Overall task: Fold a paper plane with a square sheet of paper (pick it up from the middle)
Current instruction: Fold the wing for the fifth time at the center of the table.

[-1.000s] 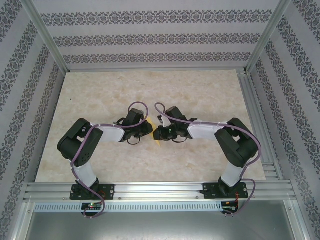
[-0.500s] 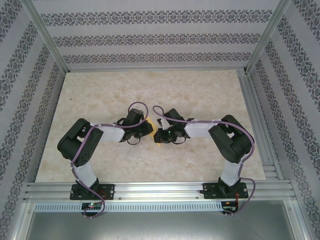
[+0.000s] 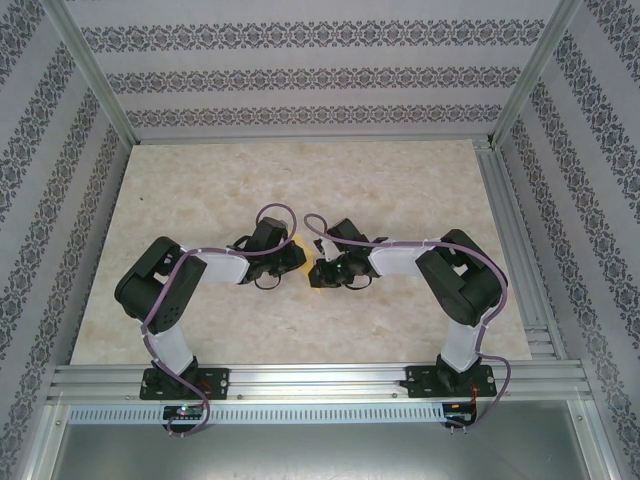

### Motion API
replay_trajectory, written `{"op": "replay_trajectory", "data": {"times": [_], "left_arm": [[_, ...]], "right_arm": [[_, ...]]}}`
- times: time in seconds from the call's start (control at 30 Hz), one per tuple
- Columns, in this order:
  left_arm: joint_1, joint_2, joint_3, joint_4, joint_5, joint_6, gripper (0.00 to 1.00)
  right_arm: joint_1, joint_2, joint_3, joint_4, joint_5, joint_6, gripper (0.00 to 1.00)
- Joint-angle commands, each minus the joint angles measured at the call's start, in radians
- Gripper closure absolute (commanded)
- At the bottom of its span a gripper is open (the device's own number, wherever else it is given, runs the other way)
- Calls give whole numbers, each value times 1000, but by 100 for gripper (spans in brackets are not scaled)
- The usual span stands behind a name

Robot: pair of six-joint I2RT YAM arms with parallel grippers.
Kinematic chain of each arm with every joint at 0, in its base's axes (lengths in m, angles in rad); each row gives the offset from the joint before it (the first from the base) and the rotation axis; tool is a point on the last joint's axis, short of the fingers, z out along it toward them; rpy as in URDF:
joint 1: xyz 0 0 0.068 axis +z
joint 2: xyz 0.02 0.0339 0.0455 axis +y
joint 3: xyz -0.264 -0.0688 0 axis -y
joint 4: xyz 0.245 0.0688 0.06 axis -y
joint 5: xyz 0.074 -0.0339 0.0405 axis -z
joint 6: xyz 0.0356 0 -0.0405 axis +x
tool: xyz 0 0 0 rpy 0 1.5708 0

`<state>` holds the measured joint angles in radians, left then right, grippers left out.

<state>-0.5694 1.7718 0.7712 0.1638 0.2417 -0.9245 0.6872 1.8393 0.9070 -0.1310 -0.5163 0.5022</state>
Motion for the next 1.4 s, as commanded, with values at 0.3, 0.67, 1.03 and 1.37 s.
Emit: {"op": "replay_trajectory", "data": {"times": [0.3,0.67,1.03,1.37], "left_arm": [[80,27,10,-69,-4,77,82],[149,43,97,-153,34,175,81],[190,84,169,-212,45,255,81],[234,114,225,-263,37,303,81]], "right_arm": [[20,34,-78,-166,122,-32,89],[22,50,-87,-164,142,-30,89],[23,55,-94,-156,144,-27,89],[22,63,-99,-152,150,-25,90]]}}
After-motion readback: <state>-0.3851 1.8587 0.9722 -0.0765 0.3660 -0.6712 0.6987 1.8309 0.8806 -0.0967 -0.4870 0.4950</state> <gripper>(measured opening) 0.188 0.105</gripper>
